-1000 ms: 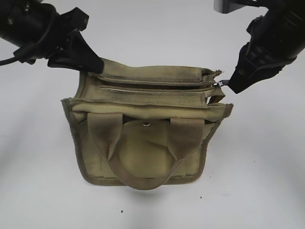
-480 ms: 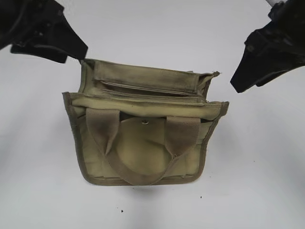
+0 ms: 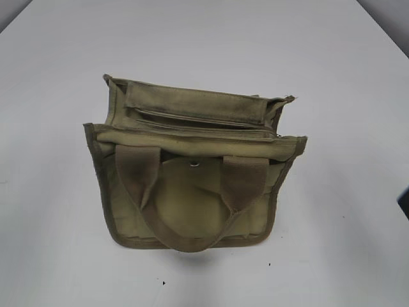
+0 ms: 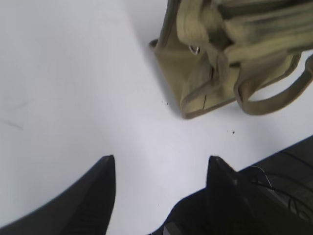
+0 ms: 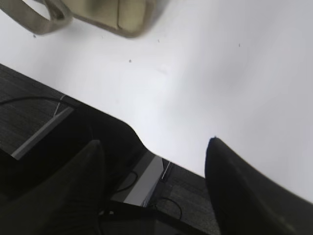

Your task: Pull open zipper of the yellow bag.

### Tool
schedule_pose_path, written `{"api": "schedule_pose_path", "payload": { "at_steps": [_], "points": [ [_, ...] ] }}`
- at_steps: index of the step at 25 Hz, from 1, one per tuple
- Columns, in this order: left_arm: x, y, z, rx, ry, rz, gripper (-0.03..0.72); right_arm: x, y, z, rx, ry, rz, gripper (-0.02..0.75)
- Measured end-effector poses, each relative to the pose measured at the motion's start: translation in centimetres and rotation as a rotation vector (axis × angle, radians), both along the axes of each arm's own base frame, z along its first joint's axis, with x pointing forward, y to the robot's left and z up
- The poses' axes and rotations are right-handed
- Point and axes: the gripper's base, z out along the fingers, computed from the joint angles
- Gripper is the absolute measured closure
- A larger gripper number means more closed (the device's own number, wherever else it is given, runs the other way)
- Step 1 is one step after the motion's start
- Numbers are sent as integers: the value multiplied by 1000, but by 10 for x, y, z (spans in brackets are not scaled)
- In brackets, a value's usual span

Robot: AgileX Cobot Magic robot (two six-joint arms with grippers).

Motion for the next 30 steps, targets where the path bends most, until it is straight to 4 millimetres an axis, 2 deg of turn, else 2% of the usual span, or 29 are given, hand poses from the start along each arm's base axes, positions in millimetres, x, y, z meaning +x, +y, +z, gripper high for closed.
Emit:
{"api": "schedule_pose_path", "payload": {
  "at_steps": [6, 7, 11, 15, 20, 30],
  "points": [
    [-83, 34, -34, 0, -76, 23, 234, -66, -28, -36, -66, -37, -77, 237],
    [-92, 38, -44, 9, -80, 25, 234, -79, -34, -36, -64, -85, -81, 237],
    [-128, 52, -75, -7, -148, 28, 234, -112, -46, -49, -59, -188, -91, 237],
    [-155, 62, -77, -74, -323, 34, 234, -138, -54, -45, 0, -381, -97, 237],
    [-172, 68, -80, -146, -498, 40, 234, -155, -60, -47, 41, -545, -88, 237],
    [-173, 68, -81, -158, -522, 41, 245, -159, -60, -46, 67, -571, -88, 237]
  ]
}}
